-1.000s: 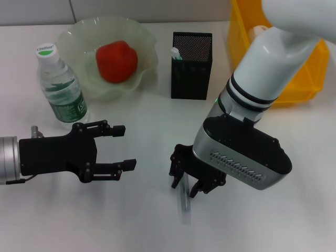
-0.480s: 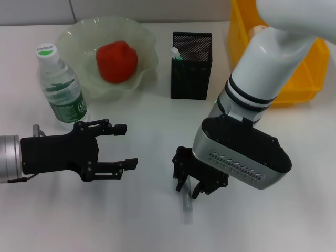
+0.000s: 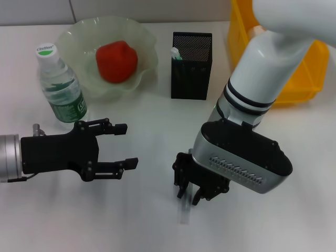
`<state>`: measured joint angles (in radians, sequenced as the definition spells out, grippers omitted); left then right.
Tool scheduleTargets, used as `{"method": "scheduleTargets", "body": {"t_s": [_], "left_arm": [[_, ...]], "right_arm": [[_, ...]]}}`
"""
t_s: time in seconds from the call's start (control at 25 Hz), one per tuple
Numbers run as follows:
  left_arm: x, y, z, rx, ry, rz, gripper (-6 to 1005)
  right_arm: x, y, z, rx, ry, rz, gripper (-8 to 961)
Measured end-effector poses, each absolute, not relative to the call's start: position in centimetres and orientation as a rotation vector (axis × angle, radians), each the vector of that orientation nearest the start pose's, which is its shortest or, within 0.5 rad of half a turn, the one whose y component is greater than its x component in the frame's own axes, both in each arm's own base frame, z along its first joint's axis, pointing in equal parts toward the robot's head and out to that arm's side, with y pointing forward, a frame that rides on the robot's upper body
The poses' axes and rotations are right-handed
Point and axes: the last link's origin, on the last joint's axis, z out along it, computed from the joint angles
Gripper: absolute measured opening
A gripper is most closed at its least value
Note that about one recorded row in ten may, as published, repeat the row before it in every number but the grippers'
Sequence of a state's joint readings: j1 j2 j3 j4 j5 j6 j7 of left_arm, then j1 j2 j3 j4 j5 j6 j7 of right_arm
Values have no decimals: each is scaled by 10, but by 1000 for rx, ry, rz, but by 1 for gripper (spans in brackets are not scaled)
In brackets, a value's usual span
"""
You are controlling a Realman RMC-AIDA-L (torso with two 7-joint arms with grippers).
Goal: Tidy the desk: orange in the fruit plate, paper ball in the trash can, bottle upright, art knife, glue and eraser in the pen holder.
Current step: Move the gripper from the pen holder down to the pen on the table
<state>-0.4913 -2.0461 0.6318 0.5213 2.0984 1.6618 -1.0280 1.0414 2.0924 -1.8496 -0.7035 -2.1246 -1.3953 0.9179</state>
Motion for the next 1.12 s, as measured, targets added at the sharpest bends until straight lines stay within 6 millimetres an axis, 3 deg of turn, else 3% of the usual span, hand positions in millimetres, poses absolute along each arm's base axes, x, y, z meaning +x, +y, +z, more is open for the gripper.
{"method": "scheduleTargets", "body": {"t_s": [0.48, 1.12], "left_arm": [[-288, 290, -11, -2843, -327, -683, 815], [-288, 291, -11, -2845, -328, -685, 814]], "right_arm": [[127, 329, -124, -3026, -1870, -560, 174], [130, 328, -123, -3041, -1825, -581, 142]]}}
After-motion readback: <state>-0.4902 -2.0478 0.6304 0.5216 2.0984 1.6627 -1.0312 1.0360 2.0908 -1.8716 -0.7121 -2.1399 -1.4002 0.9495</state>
